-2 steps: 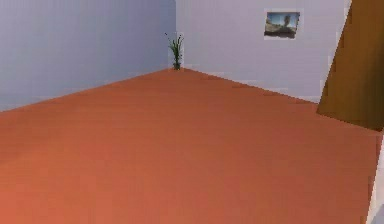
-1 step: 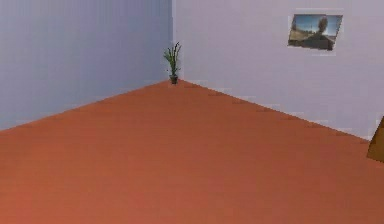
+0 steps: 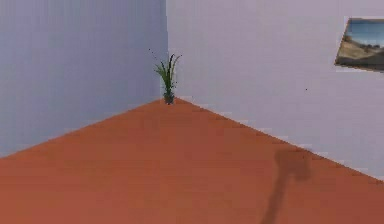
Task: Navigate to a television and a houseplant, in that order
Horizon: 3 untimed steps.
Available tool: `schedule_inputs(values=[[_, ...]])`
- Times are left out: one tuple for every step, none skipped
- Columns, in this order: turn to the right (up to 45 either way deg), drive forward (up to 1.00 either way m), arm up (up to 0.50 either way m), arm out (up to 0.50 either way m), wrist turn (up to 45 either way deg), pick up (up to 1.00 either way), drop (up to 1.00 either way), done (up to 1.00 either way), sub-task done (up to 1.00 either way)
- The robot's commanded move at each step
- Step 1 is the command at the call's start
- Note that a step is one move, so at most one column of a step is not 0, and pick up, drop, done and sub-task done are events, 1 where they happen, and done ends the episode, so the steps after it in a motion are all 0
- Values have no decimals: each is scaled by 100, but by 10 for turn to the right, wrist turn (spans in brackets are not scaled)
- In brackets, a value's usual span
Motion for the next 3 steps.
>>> schedule_inputs(values=[[0, 100, 0, 0, 0, 0, 0, 0, 0], [0, 100, 0, 0, 0, 0, 0, 0, 0], [-180, 0, 0, 0, 0, 0, 0, 0, 0]])
